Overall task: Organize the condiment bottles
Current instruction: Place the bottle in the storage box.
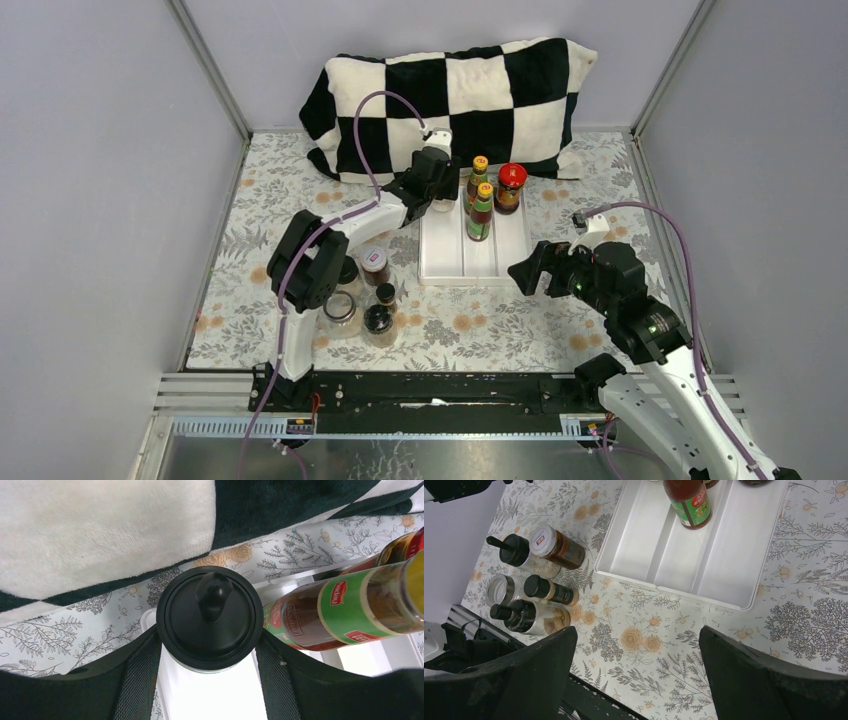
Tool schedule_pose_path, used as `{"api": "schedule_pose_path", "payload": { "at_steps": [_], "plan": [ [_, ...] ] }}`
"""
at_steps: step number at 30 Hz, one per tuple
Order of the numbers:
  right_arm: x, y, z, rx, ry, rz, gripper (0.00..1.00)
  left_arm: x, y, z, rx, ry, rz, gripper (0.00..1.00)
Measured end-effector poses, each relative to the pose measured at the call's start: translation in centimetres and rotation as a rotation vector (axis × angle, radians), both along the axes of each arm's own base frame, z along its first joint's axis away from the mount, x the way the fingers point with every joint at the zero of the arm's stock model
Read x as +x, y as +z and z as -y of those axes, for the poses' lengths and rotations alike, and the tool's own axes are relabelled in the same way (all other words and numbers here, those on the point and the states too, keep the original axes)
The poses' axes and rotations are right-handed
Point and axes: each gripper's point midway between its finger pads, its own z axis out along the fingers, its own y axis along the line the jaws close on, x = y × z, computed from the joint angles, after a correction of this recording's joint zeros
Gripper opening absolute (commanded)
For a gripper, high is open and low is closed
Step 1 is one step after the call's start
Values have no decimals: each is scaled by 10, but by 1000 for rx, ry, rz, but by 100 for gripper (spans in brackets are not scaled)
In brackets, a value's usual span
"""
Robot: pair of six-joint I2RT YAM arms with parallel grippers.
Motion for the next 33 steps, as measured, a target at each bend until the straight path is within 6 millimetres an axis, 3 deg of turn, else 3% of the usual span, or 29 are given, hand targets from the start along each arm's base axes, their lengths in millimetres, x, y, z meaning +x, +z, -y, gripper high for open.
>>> {"api": "schedule_pose_path", "payload": {
  "at_steps": [9,15,25,29,33],
  "plan": [
    [0,-4,0,-5,2,-9,100,-1,-15,3,1,-12,-24,72],
    [1,-6,-1,-8,3,-11,100,2,-12,5,-13,-11,-8,80],
    [1,-9,-1,-11,3,-17,100,2,-10,3,-11,0,-8,83],
    [1,-10,-1,-11,4,-19,100,-3,5,-2,-15,7,4,84],
    [0,-10,-2,-8,9,-21,100,-14,51,-10,-45,20,35,84]
  ]
}}
